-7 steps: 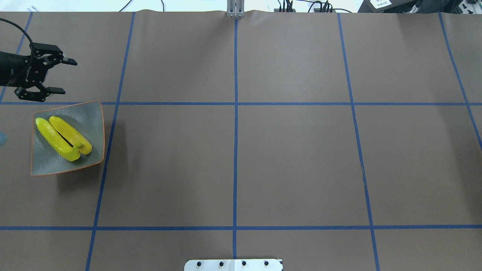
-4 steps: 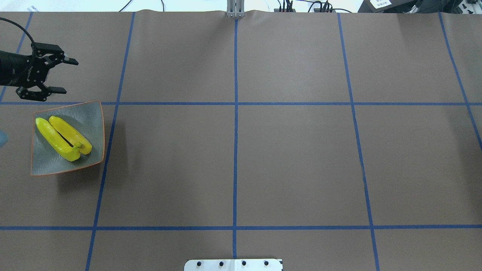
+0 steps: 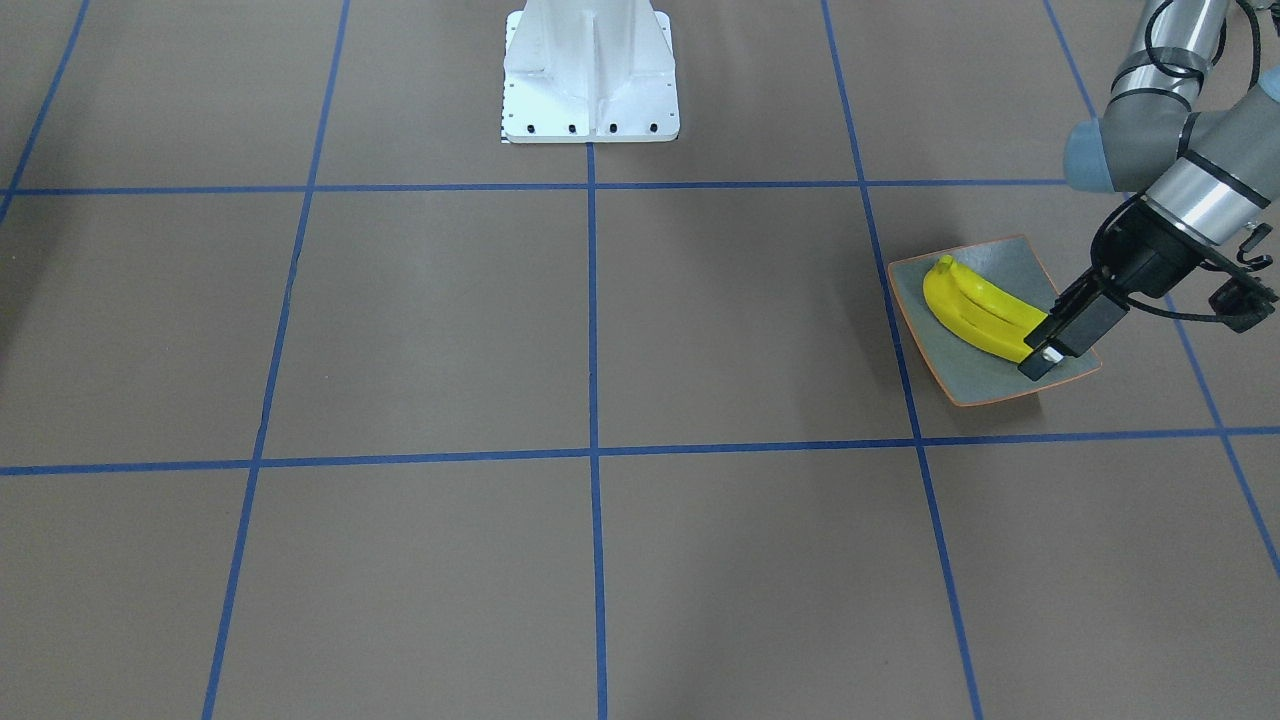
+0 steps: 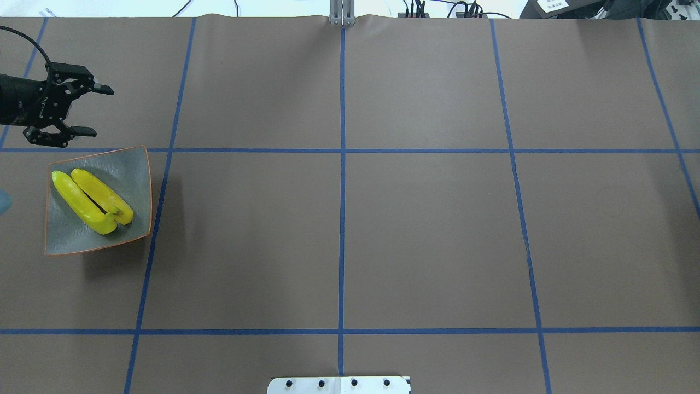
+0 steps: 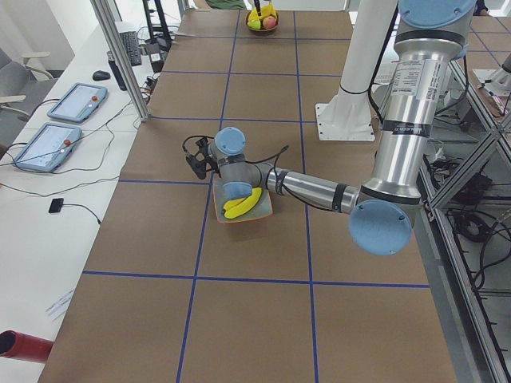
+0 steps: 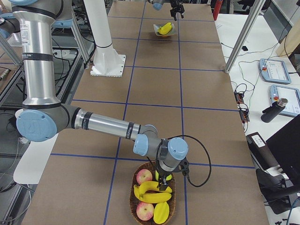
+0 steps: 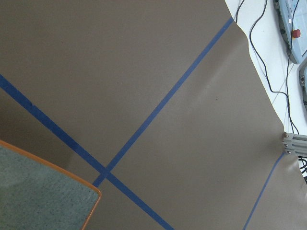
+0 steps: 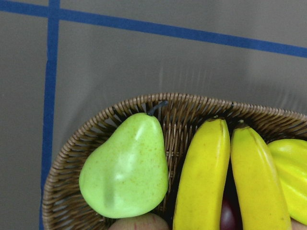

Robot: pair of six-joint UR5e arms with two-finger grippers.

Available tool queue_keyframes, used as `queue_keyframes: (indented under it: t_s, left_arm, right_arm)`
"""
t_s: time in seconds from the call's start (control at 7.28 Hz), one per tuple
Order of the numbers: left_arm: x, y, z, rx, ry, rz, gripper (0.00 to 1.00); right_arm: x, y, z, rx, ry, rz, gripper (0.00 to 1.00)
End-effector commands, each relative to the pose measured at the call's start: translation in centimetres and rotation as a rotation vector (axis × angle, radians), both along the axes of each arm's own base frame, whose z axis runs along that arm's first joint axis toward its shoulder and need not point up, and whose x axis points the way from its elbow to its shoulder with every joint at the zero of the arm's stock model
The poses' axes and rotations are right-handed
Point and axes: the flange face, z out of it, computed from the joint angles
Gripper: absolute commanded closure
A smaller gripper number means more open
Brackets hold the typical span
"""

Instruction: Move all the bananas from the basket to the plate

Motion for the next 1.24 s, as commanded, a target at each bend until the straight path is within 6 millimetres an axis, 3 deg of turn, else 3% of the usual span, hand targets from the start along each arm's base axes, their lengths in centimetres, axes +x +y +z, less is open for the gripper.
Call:
queue_keyframes:
  t_s: [0.0,0.14,0.27,1.1]
  left_arm:
    - [0.0,0.0,-0.1,0.012,-0.003,0.003,0.00]
    - [0.0,0.0,-0.1,0.012,-0.003,0.003,0.00]
    - [0.0,0.0,-0.1,0.012,-0.003,0.003,0.00]
    - [0.0,0.1,-0.2,0.039,-0.011,0.009,0.00]
  right_arm:
    - [0.0,1.0,1.0,-0.013,-0.001,-0.019,0.09]
    - [0.0,1.1,1.2,-0.018,-0.001,-0.019,0.18]
    - [0.1,1.3,1.8,-0.028,0.005,-0.021,0.21]
    - [-0.3,1.6,3.1,-0.055,0.008,-0.029,0.22]
